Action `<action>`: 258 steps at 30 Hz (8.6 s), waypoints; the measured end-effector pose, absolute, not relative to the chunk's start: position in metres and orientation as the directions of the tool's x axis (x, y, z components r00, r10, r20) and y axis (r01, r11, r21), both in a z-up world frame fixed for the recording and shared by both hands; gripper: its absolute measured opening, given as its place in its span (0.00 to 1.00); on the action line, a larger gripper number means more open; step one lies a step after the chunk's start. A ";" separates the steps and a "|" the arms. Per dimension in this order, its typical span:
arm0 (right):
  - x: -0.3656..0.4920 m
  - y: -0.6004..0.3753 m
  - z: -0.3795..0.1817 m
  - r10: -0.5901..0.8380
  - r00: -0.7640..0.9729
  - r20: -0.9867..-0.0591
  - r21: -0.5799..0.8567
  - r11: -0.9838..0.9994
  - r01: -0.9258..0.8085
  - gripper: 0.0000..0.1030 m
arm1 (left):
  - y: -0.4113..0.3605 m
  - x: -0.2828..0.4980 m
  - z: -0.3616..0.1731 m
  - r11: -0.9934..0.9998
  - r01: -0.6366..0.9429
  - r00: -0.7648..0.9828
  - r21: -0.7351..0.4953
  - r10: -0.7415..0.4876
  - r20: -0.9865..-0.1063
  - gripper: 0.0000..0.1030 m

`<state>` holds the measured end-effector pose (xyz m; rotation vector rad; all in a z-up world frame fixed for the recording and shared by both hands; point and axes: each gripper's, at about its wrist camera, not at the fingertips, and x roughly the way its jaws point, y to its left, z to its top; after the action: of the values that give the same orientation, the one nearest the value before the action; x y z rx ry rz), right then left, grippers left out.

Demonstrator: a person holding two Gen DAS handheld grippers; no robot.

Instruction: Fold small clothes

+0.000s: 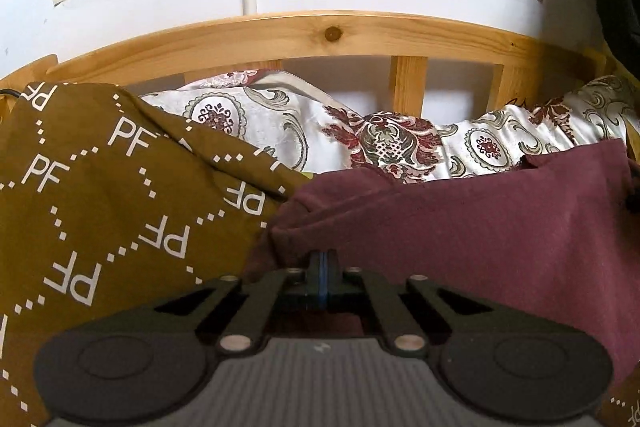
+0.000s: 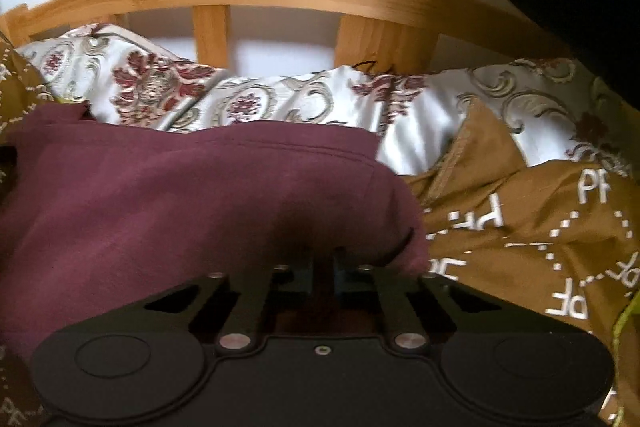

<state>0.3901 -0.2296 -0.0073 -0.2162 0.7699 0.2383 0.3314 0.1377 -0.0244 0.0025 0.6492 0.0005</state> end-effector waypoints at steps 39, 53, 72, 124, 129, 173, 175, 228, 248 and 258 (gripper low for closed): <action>0.274 -0.218 0.011 0.109 0.828 -0.550 0.019 0.993 -0.119 0.99 | 0.158 0.209 0.028 0.957 -0.082 0.835 -0.277 -0.085 -0.543 0.99; 0.239 -0.174 -0.023 0.155 0.861 -0.484 0.031 0.987 -0.160 0.99 | 0.150 0.225 -0.043 0.918 -0.080 0.631 -0.388 -0.255 -0.733 0.99; 0.233 -0.152 -0.053 0.241 0.857 -0.454 -0.087 0.946 -0.312 0.99 | 0.151 0.246 -0.077 0.911 -0.148 0.556 -0.385 -0.246 -0.794 0.99; 0.257 -0.150 -0.107 0.306 0.840 -0.448 -0.006 0.938 -0.345 1.00 | 0.154 0.263 -0.084 0.915 -0.150 0.713 -0.375 -0.163 -0.682 0.99; 0.256 -0.150 -0.107 0.306 0.840 -0.447 -0.006 0.938 -0.345 1.00 | 0.159 0.265 -0.084 0.905 -0.139 0.720 -0.403 -0.187 -0.668 0.98; 0.258 -0.146 -0.101 0.282 0.837 -0.469 -0.058 0.936 -0.347 1.00 | 0.167 0.262 -0.063 0.834 -0.151 0.685 -0.530 -0.299 -0.665 0.16; 0.259 -0.141 -0.096 0.258 0.829 -0.497 -0.087 0.935 -0.343 1.00 | 0.174 0.255 -0.057 0.800 -0.161 0.688 -0.579 -0.330 -0.647 0.15; 0.196 -0.348 -0.075 0.111 0.854 -0.509 0.040 0.994 -0.105 1.00 | -0.120 0.291 0.004 0.890 0.402 0.564 -0.214 -0.426 -0.707 0.32; 0.217 -0.308 -0.062 0.091 0.833 -0.546 0.107 0.994 -0.038 1.00 | -0.025 0.222 0.045 0.853 0.423 0.644 -0.304 -0.520 -0.562 0.99; 0.233 -0.289 -0.038 0.095 0.841 -0.532 0.074 0.995 -0.066 1.00 | -0.002 0.218 0.000 0.882 0.396 0.666 -0.254 -0.467 -0.582 0.99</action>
<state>0.2328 -0.2888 -0.0377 0.0529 0.5649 0.0853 0.2176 -0.0022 0.0003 -0.1087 0.6868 -0.4881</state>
